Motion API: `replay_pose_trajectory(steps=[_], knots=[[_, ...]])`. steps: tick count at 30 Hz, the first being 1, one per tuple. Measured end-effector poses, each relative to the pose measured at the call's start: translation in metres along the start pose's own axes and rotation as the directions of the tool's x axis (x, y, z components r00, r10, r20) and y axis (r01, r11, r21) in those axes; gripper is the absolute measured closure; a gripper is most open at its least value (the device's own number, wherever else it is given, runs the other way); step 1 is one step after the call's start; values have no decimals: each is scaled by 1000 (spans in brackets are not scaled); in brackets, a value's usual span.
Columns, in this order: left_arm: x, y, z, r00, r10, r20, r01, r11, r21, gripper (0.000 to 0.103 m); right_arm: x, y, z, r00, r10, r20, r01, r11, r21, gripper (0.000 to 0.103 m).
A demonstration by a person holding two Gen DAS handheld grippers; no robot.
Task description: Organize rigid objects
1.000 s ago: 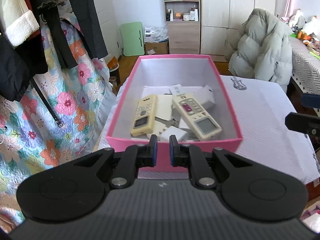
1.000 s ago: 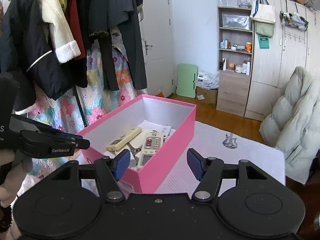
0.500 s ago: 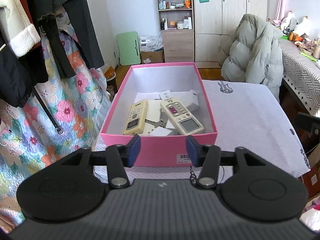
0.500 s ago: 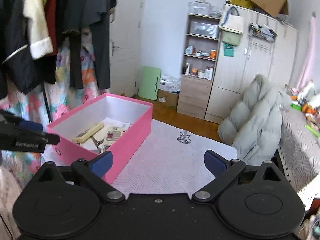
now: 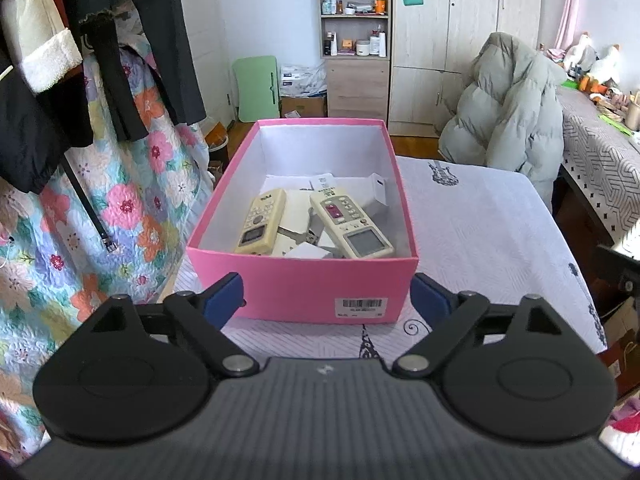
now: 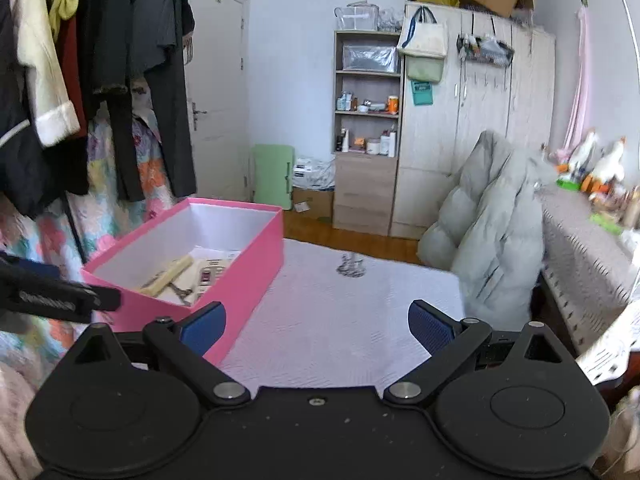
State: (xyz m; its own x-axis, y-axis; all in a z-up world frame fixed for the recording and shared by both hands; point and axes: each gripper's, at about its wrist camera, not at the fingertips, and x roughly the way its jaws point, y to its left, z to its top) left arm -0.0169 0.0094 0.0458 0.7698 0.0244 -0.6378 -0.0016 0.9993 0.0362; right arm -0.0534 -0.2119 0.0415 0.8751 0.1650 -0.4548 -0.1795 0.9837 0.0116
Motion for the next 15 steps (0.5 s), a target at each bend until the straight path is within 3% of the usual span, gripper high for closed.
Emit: replay_pose_trajectory(steps=[6, 10, 15], knots=[[-10, -2, -8, 999, -28, 34, 28, 999, 18, 10, -7, 9, 2, 1000, -14, 4, 14, 999, -28, 4], [-18, -1, -8, 998, -6, 63, 5, 1000, 18, 4, -12, 13, 4, 1000, -18, 8, 19, 998, -58, 4], [-22, -1, -10, 998, 10, 70, -11, 1000, 17, 3, -15, 12, 7, 999, -32, -5, 32, 999, -35, 4]])
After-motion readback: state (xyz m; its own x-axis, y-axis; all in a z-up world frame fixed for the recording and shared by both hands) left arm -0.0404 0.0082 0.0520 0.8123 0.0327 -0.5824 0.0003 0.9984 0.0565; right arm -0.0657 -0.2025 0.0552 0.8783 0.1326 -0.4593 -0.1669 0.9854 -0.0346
